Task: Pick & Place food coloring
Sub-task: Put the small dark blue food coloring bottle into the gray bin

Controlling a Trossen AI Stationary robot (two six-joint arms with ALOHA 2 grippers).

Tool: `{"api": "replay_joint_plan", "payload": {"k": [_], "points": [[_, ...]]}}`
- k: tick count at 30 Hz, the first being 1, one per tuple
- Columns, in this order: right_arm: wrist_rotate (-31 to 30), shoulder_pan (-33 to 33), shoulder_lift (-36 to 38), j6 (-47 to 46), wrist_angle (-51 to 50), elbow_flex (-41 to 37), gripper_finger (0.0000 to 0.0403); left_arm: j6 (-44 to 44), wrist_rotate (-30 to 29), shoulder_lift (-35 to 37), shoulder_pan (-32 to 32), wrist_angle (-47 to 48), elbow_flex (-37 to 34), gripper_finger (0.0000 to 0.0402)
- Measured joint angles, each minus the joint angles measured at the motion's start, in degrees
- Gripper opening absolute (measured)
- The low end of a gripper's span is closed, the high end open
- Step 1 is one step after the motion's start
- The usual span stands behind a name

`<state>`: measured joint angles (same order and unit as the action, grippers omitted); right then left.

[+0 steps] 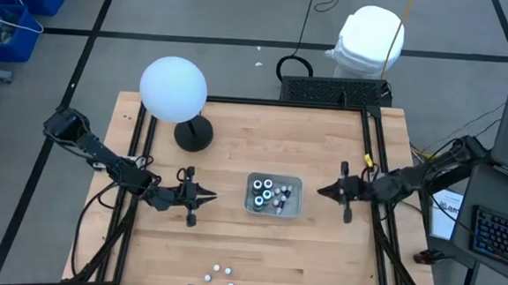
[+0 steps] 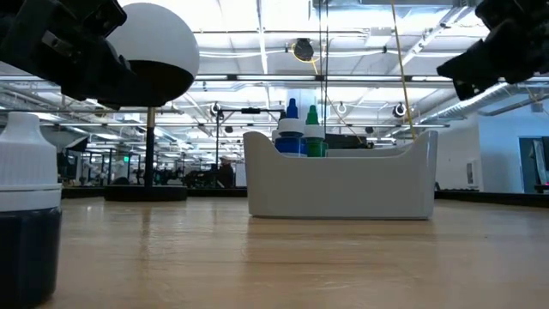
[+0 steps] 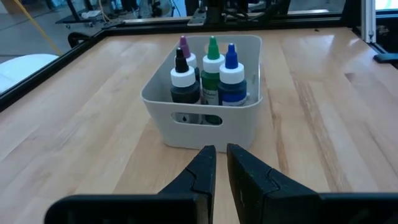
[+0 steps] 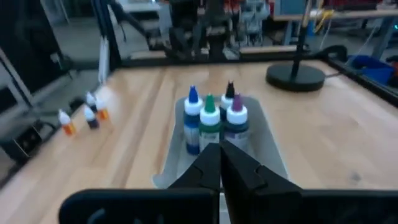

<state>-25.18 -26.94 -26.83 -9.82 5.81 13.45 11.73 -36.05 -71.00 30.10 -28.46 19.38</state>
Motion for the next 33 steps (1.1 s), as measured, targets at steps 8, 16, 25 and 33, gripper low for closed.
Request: {"api": "replay_joint_plan", "payload": {"k": [8, 16, 25, 33], "points": [[1.19, 0.30, 8.19, 2.54, 8.22, -9.21, 0.0001, 1.56, 1.31, 0.00, -0.95, -2.18, 0.07, 0.0047], [1.24, 0.35, 8.35, 10.42, 13.08, -11.06, 0.0001, 6.60, 7.23, -2.71, 2.56, 28.19, 19.32, 0.0007], [1.26, 0.35, 8.35, 10.94, 13.24, -10.66, 0.0001, 28.17, 10.36, -24.09, 11.83, 71.09, 54.08, 0.0032], [2.83, 0.33, 8.14, 6.50, 13.22, -10.74, 0.0000, 32.15, 23.40, -41.04, 17.25, 85.37, 72.21, 0.0134]]}}
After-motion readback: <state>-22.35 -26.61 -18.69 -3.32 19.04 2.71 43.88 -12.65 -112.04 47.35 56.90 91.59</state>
